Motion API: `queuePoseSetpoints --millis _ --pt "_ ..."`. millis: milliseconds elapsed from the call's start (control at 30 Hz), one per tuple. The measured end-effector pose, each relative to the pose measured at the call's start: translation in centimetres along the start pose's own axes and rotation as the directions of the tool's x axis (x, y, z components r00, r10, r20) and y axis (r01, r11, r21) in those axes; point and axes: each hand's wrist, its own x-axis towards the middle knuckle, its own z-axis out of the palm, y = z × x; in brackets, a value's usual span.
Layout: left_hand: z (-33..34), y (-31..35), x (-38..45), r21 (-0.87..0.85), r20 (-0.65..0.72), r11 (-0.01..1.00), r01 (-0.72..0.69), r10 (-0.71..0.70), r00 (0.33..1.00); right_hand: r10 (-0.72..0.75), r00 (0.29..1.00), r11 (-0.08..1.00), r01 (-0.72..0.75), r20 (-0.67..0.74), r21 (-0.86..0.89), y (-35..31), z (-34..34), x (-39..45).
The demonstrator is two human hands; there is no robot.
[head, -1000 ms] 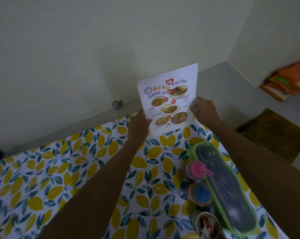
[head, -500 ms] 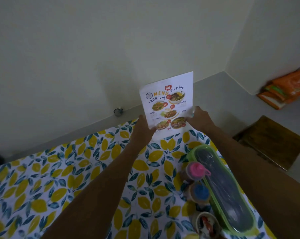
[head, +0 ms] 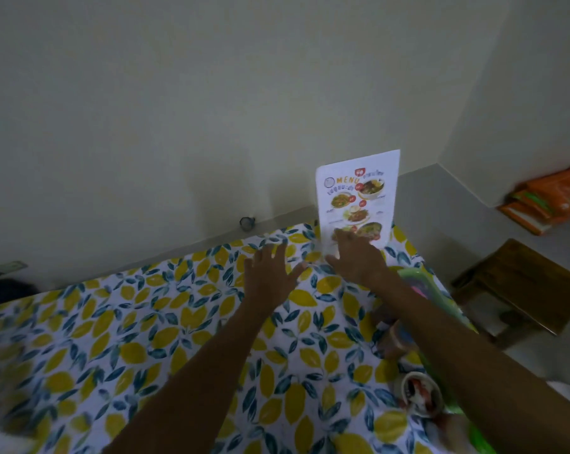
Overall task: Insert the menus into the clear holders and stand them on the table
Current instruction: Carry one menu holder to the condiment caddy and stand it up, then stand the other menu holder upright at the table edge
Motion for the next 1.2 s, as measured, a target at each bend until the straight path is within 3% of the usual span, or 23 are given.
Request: queuePoseSetpoints --millis 100,267,667,900,1200 --pt "-0.6 -5.0 -4.5 0.081 0.059 0.996 0.032 -0.037 0.998 -0.087 0.995 0.985 0.094 0.052 -0.144 -5.3 3.0 -2.6" --pt "-2.3 -13.8 -12.3 0.159 0.088 0.984 0.080 -0.095 0.992 -0.185 0.975 0.951 0.210 0.123 -0.228 -14.3 8.2 -7.5" --pt "-7.3 -33.9 -31.5 0.056 0.031 0.964 0.259 -0.261 0.965 -0.279 0.939 0.903 0.327 0.199 -0.279 -34.5 20.5 -19.1" --pt "-8.2 -43.1 -38.9 0.078 -0.010 0.900 0.428 -0.429 0.903 -0.384 0.882 0.833 0.459 0.274 -0.308 -43.4 25.6 -21.7" --pt "-7.9 -51.7 -43.4 0.007 0.057 0.776 0.631 -0.631 0.774 -0.438 0.818 0.818 0.534 0.372 -0.212 -50.7 31.0 -21.0"
